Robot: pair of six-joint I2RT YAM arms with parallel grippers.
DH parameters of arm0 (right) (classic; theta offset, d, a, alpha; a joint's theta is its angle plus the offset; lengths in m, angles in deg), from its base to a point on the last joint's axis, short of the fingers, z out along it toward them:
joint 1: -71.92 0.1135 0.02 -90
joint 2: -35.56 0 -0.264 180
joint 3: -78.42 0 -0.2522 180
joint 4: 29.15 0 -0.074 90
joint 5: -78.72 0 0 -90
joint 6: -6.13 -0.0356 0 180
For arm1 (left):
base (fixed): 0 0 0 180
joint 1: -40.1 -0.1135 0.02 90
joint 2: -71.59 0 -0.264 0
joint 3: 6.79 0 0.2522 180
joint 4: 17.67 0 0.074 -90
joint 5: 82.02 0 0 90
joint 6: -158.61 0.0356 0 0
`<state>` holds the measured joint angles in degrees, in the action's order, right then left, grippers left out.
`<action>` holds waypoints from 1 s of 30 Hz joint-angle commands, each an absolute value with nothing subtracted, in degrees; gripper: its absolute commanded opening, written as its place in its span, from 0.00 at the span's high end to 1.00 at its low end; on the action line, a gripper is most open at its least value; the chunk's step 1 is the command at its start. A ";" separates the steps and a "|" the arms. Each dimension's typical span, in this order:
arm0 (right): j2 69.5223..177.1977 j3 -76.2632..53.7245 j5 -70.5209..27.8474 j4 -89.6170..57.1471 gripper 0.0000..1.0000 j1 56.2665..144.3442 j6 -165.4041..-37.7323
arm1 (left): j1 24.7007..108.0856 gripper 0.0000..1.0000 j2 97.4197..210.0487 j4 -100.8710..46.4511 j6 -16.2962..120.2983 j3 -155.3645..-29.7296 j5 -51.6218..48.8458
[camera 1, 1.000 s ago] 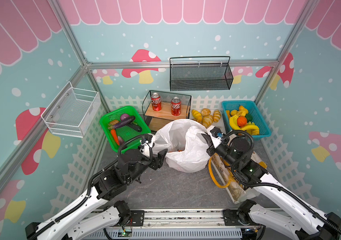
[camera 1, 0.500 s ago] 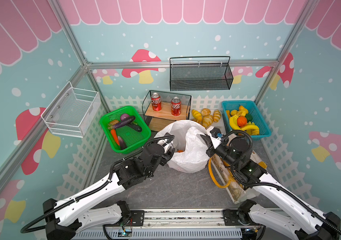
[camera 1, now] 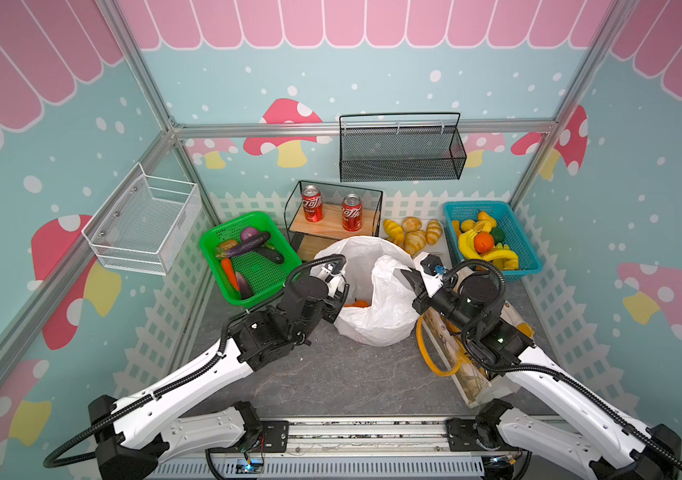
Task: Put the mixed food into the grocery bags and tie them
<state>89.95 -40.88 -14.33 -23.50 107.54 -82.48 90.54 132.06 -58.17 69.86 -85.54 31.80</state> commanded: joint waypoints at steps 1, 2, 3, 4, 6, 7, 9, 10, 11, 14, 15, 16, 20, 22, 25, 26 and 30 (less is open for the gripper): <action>90.75 -36.50 -13.14 -24.46 1.00 106.38 -82.10 | 88.70 1.00 128.49 -56.71 63.80 -90.07 20.80; 91.09 -35.88 -13.13 -24.19 1.00 105.86 -81.99 | 88.47 1.00 128.09 -56.53 62.75 -90.83 18.78; 91.64 -34.94 -13.35 -23.60 1.00 105.18 -81.96 | 88.29 1.00 127.80 -56.33 61.64 -91.59 16.83; 92.26 -33.93 -13.66 -22.80 1.00 104.39 -81.89 | 88.27 1.00 127.67 -56.11 60.62 -92.45 15.29; 93.56 -31.93 -14.58 -21.19 1.00 102.81 -81.82 | 88.14 1.00 127.48 -55.40 58.72 -93.91 12.80; 94.24 -30.73 -15.13 -20.32 1.00 102.05 -81.74 | 88.09 1.00 127.48 -55.04 57.90 -94.53 11.83; 95.41 -28.37 -16.37 -18.32 1.00 100.43 -81.33 | 87.85 1.00 127.46 -54.53 56.80 -95.56 10.65; 95.83 -27.21 -17.20 -17.36 1.00 99.63 -80.95 | 87.67 1.00 127.35 -54.18 56.53 -95.69 10.51; 96.25 -26.35 -18.25 -16.79 1.00 98.84 -80.86 | 87.50 1.00 127.31 -53.77 56.33 -95.50 10.53; 97.91 -24.74 -22.93 -16.53 1.00 96.53 -80.62 | 86.61 1.00 126.96 -52.09 55.05 -94.05 11.04; 98.63 -24.23 -25.07 -16.53 1.00 95.66 -80.62 | 86.03 1.00 126.67 -51.25 54.17 -93.38 11.55; 99.63 -23.65 -27.06 -16.44 1.00 94.74 -80.54 | 85.10 1.00 126.47 -50.20 52.53 -92.78 12.21; 103.06 -22.48 -35.51 -18.13 1.00 91.98 -81.46 | 81.77 1.00 125.70 -46.53 45.10 -90.94 12.53; 105.75 -22.05 -39.65 -19.87 1.00 91.70 -82.72 | 81.00 1.00 125.47 -44.77 42.80 -89.49 13.94; 109.62 -20.65 -41.31 -20.04 0.98 91.69 -84.38 | 79.69 1.00 125.22 -42.05 38.97 -87.00 16.06; 110.37 -20.44 -40.38 -19.96 0.96 91.61 -84.76 | 79.13 1.00 125.07 -41.25 37.37 -86.24 15.98; 111.31 -19.37 -32.20 -18.48 0.89 91.52 -86.11 | 77.77 1.00 124.42 -38.07 33.69 -84.77 15.85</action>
<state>111.79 -21.93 -35.25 -18.17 91.78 -84.75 78.36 125.68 -42.59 39.00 -85.36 14.64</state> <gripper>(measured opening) 0.105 0.047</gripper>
